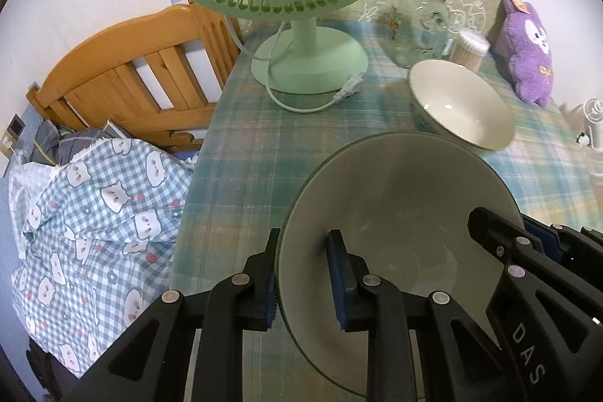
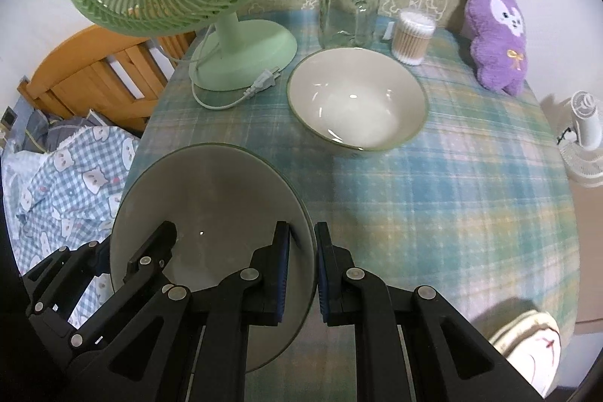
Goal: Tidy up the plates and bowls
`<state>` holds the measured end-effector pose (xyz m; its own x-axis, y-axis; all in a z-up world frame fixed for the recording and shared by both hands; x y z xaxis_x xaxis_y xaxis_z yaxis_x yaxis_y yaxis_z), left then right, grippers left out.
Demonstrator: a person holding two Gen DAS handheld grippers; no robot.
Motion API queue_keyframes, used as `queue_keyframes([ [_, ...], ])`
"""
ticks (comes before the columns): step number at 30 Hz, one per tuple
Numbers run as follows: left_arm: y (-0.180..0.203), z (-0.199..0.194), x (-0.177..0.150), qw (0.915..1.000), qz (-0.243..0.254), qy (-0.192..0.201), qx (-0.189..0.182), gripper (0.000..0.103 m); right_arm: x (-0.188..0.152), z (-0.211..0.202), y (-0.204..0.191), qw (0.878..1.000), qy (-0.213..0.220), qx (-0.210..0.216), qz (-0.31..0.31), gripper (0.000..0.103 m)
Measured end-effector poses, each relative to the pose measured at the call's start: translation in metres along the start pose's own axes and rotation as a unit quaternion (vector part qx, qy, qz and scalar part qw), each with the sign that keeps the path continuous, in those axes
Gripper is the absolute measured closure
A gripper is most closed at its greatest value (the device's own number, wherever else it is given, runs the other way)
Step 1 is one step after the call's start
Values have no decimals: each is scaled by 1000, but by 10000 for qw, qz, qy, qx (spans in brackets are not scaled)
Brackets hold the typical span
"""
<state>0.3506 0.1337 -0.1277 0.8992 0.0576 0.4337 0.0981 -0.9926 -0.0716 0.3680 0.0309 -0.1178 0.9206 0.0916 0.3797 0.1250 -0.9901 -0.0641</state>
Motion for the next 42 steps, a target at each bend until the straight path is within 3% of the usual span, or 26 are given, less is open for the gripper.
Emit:
queue_keyframes([
  [22, 47, -89, -72, 9982, 464, 271, -265, 82, -101, -101, 40, 9985, 328, -268, 343, 87],
  [32, 74, -92, -109, 9964, 720, 134, -416, 82, -146, -105, 64, 9970, 175, -434, 621, 87],
  [42, 84, -78, -134, 9962, 775, -91, -391, 82, -170, -87, 72, 9965, -153, -460, 676, 87],
])
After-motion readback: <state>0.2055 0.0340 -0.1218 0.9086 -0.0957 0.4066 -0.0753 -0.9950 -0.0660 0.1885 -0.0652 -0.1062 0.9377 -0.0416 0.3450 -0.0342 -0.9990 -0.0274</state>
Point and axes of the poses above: each gripper's, at about its wrist camera, not at the fingertips, and z roughly the way its jaws point, y to its right, x to its top, the point moved 7 cm from there along z, roughly the way its jaws point, and after that the axes turned 1 degree about -y, right-handed, at the moved point
